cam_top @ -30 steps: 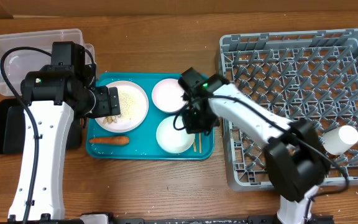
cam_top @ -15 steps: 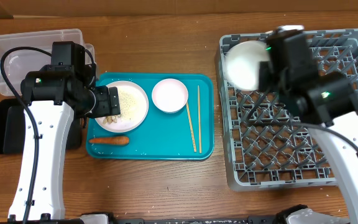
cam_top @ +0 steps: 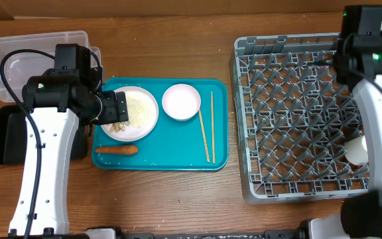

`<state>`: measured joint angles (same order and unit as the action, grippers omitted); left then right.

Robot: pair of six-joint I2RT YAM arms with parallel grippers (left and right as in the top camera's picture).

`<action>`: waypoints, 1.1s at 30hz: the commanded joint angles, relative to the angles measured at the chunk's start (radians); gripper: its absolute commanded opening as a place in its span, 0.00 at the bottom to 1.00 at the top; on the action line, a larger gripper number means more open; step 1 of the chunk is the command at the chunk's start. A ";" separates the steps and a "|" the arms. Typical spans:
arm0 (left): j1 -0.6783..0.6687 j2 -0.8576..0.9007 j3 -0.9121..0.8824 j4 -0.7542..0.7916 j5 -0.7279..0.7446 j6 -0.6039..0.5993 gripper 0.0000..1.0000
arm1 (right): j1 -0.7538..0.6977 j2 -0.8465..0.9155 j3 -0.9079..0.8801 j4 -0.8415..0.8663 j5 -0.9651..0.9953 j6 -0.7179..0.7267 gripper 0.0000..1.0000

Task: Sort waste into correct bins and load items into the dishwasher
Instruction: 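Carry the white bowl into the rack's back right and release, then reach the right gripper back to the tray and grasp the pink bowl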

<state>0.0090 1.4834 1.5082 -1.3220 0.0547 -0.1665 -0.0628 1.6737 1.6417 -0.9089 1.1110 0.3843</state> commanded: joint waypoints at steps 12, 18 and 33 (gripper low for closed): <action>0.004 0.000 0.012 0.019 0.003 -0.041 0.90 | -0.089 0.386 0.002 0.093 0.079 0.035 0.04; 0.004 0.000 0.012 0.022 0.013 -0.040 0.90 | -0.050 0.420 0.001 0.034 -0.050 0.036 0.04; 0.004 0.000 0.012 0.025 0.017 -0.040 0.91 | 0.087 0.336 0.002 -0.187 -0.202 0.084 0.66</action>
<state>0.0090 1.4834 1.5082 -1.3006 0.0639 -0.1890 0.0029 2.0834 1.6417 -1.0943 0.9413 0.4423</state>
